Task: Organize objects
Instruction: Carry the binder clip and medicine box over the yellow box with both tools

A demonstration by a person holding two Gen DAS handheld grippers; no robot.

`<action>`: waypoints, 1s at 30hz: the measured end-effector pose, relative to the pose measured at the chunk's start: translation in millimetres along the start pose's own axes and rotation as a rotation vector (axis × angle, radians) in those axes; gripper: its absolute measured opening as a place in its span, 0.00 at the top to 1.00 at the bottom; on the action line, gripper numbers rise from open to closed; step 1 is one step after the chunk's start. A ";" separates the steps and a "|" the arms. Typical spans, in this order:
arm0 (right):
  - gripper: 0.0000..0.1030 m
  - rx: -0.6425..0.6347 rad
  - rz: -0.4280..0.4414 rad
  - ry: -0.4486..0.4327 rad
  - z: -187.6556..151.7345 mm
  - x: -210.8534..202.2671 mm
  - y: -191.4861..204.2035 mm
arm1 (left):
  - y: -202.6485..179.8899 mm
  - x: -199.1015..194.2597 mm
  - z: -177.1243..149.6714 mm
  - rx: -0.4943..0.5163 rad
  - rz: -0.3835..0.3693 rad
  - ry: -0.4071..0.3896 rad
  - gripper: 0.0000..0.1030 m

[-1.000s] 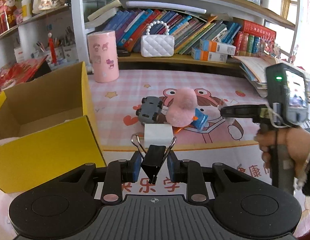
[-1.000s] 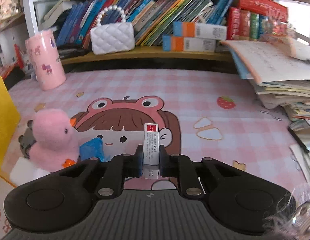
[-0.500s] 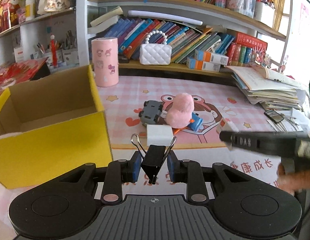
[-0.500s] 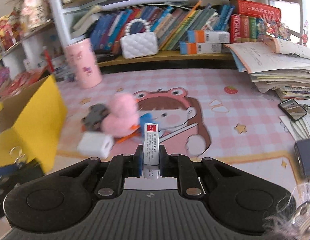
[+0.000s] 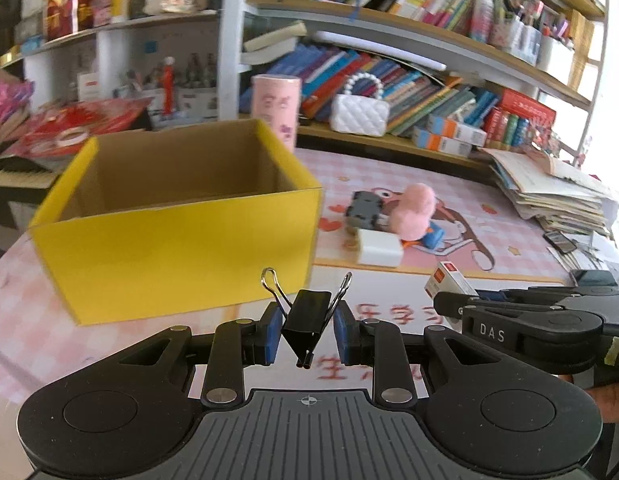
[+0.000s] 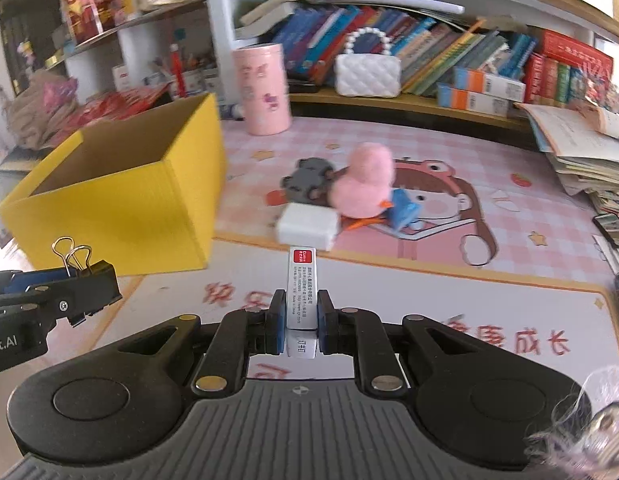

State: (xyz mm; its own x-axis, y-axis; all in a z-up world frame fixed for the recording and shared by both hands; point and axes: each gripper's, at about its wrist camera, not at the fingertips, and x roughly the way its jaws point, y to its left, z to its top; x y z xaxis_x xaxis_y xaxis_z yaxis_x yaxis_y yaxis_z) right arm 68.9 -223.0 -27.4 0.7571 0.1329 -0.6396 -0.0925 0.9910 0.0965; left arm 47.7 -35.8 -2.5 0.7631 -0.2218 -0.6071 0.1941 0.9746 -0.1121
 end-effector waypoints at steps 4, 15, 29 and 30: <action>0.87 -0.024 0.029 0.002 -2.8 -2.4 21.4 | 16.8 -11.5 -3.8 -0.017 0.027 -0.005 0.75; 0.87 -0.080 0.104 -0.030 2.6 -4.0 72.1 | 51.5 -34.8 -2.3 -0.036 0.083 -0.047 0.75; 0.87 -0.202 0.208 -0.212 41.9 -12.4 119.0 | 83.1 -39.8 46.0 -0.047 0.135 -0.201 0.75; 0.87 -0.202 0.209 -0.222 47.7 -10.2 120.2 | 85.6 -37.0 51.7 -0.045 0.143 -0.212 0.75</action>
State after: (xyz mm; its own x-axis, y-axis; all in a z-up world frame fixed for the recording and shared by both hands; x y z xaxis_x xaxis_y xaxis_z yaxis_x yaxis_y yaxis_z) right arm 81.0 -105.8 27.1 0.8281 0.3486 -0.4390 -0.3693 0.9284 0.0405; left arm 67.9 54.1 51.1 0.8937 -0.0792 -0.4416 0.0511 0.9959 -0.0751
